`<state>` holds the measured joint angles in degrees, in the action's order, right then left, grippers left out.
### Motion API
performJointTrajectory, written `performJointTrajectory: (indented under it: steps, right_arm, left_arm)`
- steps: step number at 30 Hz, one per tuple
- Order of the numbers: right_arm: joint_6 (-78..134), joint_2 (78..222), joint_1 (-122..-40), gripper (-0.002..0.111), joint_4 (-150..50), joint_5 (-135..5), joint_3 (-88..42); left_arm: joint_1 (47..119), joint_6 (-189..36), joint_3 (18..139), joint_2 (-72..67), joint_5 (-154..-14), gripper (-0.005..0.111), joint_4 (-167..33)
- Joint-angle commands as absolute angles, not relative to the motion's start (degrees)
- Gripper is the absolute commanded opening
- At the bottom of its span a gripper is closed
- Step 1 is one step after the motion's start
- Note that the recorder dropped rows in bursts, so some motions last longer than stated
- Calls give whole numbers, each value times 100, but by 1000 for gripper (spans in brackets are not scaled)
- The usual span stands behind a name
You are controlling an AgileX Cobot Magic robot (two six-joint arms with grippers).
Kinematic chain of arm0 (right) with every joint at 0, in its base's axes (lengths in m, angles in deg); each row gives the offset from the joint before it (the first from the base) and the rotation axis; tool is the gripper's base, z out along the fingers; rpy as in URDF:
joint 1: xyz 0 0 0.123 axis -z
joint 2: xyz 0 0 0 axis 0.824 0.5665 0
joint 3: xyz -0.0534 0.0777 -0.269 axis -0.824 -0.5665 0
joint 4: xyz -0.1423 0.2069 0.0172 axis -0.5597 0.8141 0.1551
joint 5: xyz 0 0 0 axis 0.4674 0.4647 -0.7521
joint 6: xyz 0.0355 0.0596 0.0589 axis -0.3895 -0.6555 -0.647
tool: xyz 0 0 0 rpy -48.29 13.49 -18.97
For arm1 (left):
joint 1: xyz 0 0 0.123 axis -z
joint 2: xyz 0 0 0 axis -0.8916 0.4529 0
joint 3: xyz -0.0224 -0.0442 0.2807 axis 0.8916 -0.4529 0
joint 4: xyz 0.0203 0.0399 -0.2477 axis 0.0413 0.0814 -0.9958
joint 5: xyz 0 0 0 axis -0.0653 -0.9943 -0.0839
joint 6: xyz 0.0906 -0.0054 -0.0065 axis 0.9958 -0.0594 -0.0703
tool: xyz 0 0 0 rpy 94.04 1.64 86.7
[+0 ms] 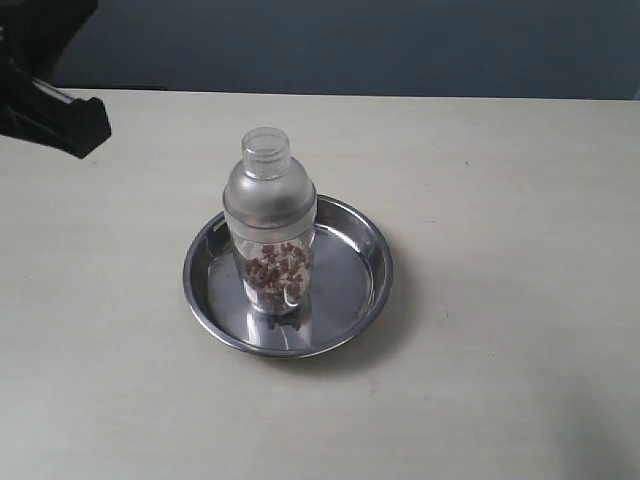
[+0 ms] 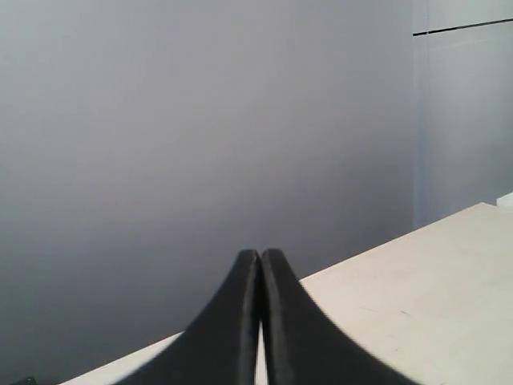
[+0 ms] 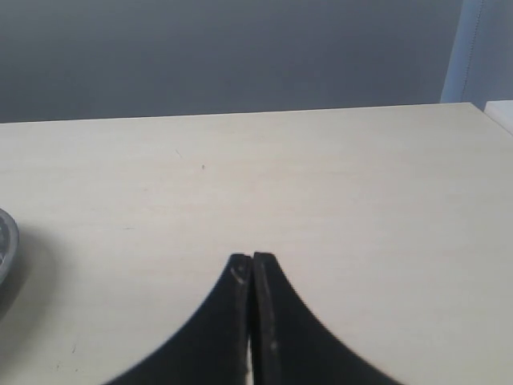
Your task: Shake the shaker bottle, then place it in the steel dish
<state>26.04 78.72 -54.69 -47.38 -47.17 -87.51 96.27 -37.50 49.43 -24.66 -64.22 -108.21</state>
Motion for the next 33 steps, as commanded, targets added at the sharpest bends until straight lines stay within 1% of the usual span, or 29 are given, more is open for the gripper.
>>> performJointTrajectory:
  steps: [1,3,6,8,10,13,20,22,25,27,33]
  right_arm:
    - [2614,7848,-5489,-1,-4748,-4785,-8760]
    - [2614,7848,-5489,-1,-4748,-4785,-8760]
    - [2614,7848,-5489,-1,-4748,-4785,-8760]
    - [2614,7848,-5489,-1,-4748,-4785,-8760]
    - [2614,7848,-5489,-1,-4748,-4785,-8760]
    - [2614,7848,-5489,-1,-4748,-4785,-8760]
    - [2614,7848,-5489,-1,-4748,-4785,-8760]
    - [2614,7848,-5489,-1,-4748,-4785,-8760]
    - [2614,7848,-5489,-1,-4748,-4785,-8760]
    - [2614,7848,-5489,-1,-4748,-4785,-8760]
    - [2614,7848,-5489,-1,-4748,-4785,-8760]
  left_arm:
    - [9618,-3556,4547,-2764,-6119,1,-10937]
    - [9618,-3802,4132,-3014,-5771,1,-10556]
    - [9564,-4927,3448,-3528,-5147,1,-9640]
    - [9408,-5419,3051,-3905,-5046,1,-9270]
    - [9115,-5635,2680,-4334,-5249,1,-9249]
    - [8583,-5792,2323,-4912,-5883,1,-9131]
    - [7208,-6811,2272,-6056,-8297,1,-8065]
    - [6951,-7273,2259,-6323,-8923,1,-7676]
    - [6740,-7865,2259,-6754,-9918,1,-7201]
    - [6692,-7866,2259,-6985,-10403,1,-7189]
    - [6693,-8283,1949,-7220,-10548,1,-7184]
